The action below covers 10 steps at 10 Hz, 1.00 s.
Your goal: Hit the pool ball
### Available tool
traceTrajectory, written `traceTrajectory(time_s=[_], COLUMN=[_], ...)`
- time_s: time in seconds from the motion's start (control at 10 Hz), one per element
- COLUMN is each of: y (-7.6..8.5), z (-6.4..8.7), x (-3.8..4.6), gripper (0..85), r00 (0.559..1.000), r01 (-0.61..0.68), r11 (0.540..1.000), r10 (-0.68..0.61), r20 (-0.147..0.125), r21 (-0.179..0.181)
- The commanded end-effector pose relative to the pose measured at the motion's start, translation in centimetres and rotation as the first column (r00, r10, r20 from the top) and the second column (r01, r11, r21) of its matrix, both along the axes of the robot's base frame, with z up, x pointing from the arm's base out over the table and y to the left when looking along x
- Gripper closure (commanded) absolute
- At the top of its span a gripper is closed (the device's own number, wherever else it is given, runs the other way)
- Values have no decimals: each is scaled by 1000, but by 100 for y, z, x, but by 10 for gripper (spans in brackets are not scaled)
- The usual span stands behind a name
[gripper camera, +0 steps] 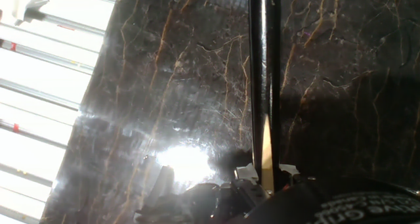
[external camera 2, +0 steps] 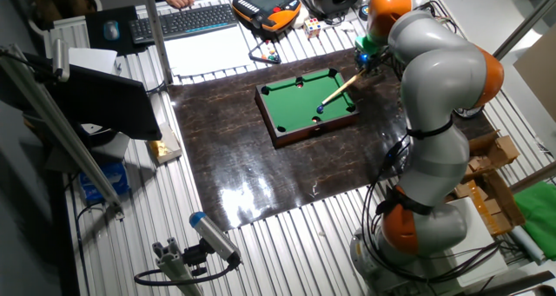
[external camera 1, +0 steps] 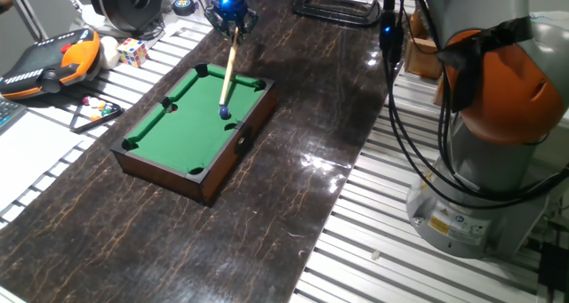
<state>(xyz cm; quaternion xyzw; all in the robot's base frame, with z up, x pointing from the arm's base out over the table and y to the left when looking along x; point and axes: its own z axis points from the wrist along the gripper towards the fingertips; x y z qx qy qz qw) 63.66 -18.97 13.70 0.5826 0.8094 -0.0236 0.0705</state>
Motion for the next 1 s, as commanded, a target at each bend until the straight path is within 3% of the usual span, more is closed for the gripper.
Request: traceTrajectory(time_s=[0.0, 0.3, 0.6, 0.9], y=[11, 56, 213, 328], z=[-1, 7, 62, 129], x=[-1, -23, -161, -296], gripper=[733, 733, 733, 733], r00=[1000, 1000, 999, 997], r01=[-2, -4, 10, 4], r11=[1000, 1000, 1000, 1000], r10=[2, 4, -10, -2], r20=[0, -8, -47, -83], r21=[1, 4, -2, 24])
